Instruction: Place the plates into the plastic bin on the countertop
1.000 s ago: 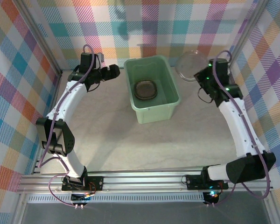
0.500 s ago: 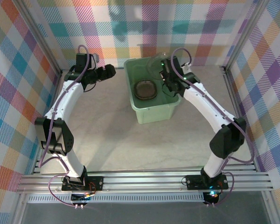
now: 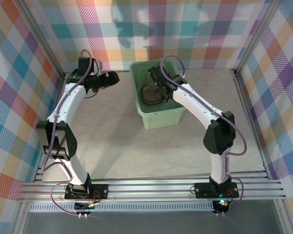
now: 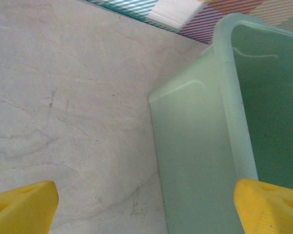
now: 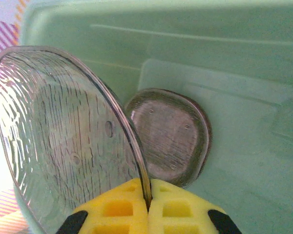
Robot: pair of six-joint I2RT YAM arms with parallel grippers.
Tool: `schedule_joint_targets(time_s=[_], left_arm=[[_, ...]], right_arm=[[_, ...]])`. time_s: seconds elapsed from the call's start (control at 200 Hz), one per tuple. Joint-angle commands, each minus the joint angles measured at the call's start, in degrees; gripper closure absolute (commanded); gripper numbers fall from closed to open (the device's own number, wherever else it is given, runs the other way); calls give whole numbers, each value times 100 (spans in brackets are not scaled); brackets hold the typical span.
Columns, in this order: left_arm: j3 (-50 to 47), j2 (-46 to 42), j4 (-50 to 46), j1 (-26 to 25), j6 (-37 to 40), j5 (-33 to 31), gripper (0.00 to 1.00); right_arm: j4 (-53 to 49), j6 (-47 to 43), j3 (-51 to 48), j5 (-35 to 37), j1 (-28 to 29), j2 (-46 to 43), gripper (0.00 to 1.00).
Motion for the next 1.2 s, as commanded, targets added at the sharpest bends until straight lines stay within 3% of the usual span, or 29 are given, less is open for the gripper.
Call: schedule_joint_targets(time_s=[0.0,0.655,1.195], left_arm=[[51,-31,-80,125,52,148,8],[93,172,-113,438,-9,310,8],[186,248,-153,537,-10,382,8]], right_arm=[[-528,453,522,172,101,381,100],[-1456,1539,1635,21,144,1834,100],[-1209,2027,1816,-301,145,2389,100]])
